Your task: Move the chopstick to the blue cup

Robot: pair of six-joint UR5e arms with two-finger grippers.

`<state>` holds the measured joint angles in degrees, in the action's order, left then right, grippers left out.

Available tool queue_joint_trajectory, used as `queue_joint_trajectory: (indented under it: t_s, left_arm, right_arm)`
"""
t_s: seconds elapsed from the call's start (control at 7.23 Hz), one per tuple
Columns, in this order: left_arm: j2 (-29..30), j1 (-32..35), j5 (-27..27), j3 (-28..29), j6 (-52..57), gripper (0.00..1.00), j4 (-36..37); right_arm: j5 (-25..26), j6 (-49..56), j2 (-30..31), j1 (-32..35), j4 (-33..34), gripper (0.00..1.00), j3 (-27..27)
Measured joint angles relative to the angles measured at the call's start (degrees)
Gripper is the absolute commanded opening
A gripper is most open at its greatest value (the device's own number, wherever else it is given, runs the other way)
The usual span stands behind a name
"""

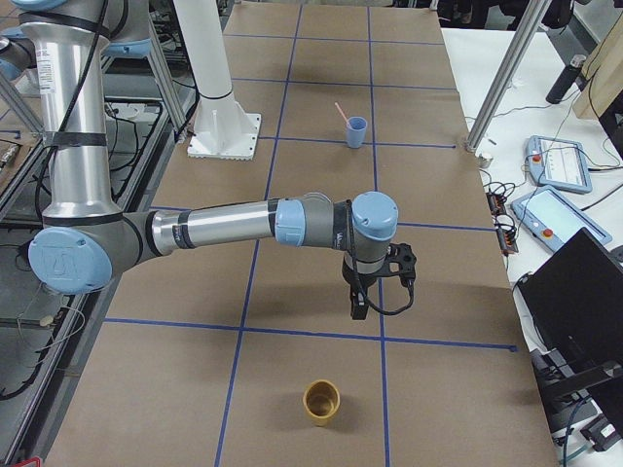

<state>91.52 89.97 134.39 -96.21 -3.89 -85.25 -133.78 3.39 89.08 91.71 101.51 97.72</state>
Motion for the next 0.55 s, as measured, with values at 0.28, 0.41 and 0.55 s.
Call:
queue_joint_trajectory:
  t_s: [0.28, 0.41, 0.55]
  left_arm:
    - [-0.3, 0.1, 0.0, 0.9, 0.1, 0.99, -0.1]
    - [-0.3, 0.1, 0.0, 1.4, 0.2, 0.99, -0.1]
    - [-0.4, 0.1, 0.0, 1.9, 0.2, 0.99, -0.1]
  right_arm:
    - [0.0, 0.0, -0.1, 0.0, 0.0, 1.0, -1.1]
    - [-0.1, 0.0, -0.1, 0.0, 0.0, 1.0, -1.2]
    - [-0.1, 0.0, -0.1, 0.0, 0.1, 1.0, -1.2]
